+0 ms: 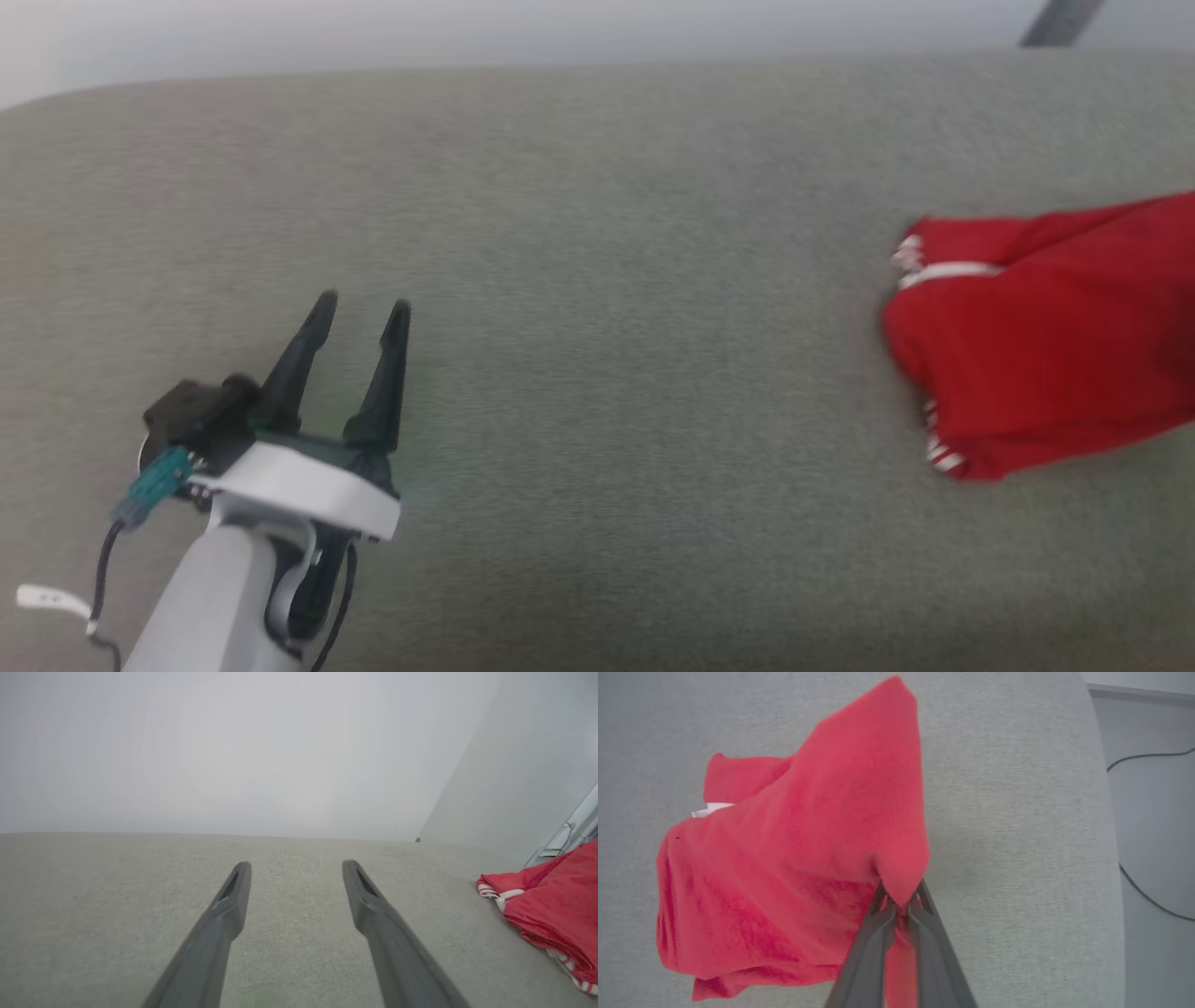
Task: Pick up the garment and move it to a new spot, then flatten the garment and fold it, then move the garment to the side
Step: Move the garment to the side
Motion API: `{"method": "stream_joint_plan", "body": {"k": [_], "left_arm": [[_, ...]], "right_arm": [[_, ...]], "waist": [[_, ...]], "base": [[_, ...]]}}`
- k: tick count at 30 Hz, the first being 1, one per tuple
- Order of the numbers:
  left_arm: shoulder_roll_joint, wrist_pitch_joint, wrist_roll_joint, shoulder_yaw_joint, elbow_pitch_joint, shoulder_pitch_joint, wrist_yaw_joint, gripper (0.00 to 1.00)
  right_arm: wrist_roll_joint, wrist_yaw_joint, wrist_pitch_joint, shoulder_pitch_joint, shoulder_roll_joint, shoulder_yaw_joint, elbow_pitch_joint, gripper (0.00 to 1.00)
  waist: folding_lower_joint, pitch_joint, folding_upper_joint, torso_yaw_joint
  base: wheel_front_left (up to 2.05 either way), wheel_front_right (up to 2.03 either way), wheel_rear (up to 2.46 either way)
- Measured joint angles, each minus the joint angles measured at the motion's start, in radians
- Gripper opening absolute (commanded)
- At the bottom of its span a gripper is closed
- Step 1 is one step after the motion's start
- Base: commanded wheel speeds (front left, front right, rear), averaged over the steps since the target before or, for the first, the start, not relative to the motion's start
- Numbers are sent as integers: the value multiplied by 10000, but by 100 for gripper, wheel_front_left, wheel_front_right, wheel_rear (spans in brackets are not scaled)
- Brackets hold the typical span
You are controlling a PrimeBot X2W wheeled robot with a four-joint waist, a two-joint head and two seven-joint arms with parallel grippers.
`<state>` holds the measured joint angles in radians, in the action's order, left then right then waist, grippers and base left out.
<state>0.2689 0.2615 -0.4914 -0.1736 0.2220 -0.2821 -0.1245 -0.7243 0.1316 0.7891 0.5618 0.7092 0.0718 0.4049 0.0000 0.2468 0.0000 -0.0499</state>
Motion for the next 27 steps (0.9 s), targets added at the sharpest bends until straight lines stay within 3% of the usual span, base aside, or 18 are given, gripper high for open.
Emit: {"method": "stream_joint_plan", "body": {"k": [11,18,27], "left_arm": [[36,-2,151,-1060,305,-1542,-35,100],[69,-2,77,-1766,426,-2346,-35,100],[100,-2,10,-2326,568,-3056,-35,100]], "right_arm": [[993,0,-1534,1546,807,-140,1348,0],[1653,0,-2654,2400,1206,-10,2545,0],[2598,0,-4288,3073,1256,219,4142,0]], "waist": [[0,985,0,-831],[0,1622,0,-976],[0,2270,0,-909]], "base": [[0,0,0],[0,0,0],[0,0,0]]}}
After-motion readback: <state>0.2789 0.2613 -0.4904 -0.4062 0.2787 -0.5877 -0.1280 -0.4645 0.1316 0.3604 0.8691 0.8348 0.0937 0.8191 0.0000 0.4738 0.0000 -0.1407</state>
